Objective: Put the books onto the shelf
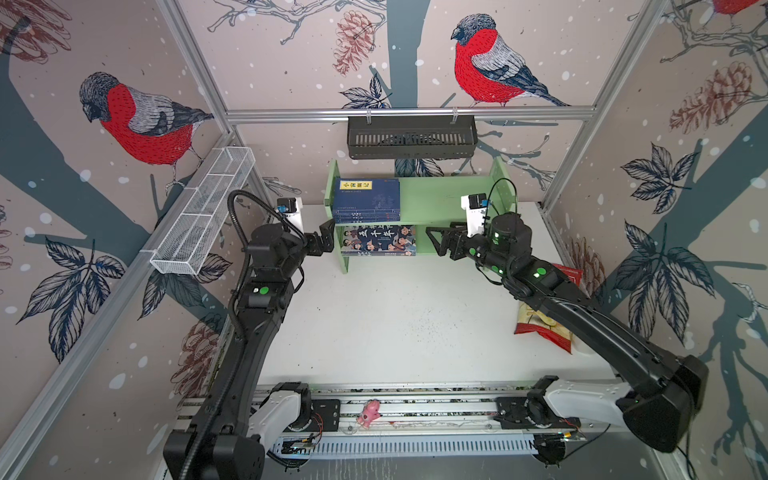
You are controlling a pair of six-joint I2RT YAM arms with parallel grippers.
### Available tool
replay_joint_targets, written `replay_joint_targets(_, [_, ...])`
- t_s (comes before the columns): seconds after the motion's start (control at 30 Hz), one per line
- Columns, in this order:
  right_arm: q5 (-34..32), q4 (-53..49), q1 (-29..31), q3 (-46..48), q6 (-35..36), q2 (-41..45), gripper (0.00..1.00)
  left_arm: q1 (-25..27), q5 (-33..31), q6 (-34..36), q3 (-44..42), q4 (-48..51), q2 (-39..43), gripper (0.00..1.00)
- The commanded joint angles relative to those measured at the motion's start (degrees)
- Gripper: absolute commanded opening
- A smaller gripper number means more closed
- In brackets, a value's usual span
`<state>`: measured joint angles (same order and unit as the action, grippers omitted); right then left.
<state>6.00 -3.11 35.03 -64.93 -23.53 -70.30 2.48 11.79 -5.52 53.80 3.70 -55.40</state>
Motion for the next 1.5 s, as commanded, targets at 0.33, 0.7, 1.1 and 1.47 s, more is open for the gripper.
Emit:
replay_joint_targets(0.33, [-15.17, 21.09, -13.17, 26.62, 10.25, 3.48, 1.0, -4.03, -4.26, 4.51, -30.6, -19.56, 8.9, 0.97])
replay_joint_targets(0.7, [-16.83, 53.53, -29.33, 54.15, 15.89, 8.37, 1.0, -6.7, -3.36, 2.57, -48.62, -69.3, -13.09, 0.97])
replay_joint_targets(1.1, [-11.0, 72.51, -35.62, 57.29, 17.82, -4.88, 1.0, -7.34, -7.71, 0.09, -52.63, -103.82, -36.03, 0.99])
replay_joint_targets(1.47, [-9.3, 82.06, -38.05, 57.62, 15.62, -15.06, 1.0, -7.6, -10.08, -0.9, -53.51, -106.31, -36.89, 0.99])
